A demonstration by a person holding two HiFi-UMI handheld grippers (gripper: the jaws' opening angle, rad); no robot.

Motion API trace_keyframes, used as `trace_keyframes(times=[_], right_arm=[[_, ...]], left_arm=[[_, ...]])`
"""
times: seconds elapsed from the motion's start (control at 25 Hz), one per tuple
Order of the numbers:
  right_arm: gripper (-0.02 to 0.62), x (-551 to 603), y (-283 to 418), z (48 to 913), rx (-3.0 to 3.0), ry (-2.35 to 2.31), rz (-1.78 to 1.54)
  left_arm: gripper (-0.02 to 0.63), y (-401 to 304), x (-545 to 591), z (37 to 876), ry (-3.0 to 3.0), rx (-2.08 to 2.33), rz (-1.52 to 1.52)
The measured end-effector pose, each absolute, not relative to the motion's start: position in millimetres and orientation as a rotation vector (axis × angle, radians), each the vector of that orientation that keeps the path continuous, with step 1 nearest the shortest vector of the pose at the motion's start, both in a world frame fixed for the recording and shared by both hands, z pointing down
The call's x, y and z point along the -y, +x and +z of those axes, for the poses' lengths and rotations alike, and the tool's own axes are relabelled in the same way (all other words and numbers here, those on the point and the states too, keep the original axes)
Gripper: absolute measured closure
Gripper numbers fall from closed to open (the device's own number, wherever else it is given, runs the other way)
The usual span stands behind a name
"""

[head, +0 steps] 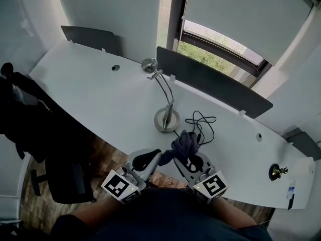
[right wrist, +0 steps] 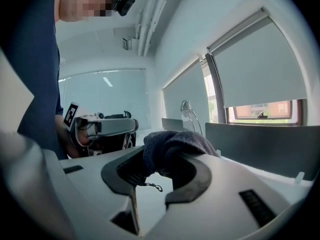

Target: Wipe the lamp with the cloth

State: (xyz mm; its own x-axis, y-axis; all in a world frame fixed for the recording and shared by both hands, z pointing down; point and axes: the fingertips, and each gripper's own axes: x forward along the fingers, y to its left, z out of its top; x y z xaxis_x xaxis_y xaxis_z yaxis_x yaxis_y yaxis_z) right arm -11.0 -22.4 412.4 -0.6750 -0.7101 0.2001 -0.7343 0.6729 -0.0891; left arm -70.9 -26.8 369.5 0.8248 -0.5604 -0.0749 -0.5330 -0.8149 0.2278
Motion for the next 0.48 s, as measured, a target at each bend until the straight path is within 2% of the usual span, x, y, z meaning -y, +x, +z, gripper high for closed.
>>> trace_keyframes(times=[0.48], right_arm=[[0.465,98.1,-32.9,450.3,2.661,1.204,0.284]], left_arm=[[0.603,-88.1,86.3,390.0,2.766,0.821,-0.147]])
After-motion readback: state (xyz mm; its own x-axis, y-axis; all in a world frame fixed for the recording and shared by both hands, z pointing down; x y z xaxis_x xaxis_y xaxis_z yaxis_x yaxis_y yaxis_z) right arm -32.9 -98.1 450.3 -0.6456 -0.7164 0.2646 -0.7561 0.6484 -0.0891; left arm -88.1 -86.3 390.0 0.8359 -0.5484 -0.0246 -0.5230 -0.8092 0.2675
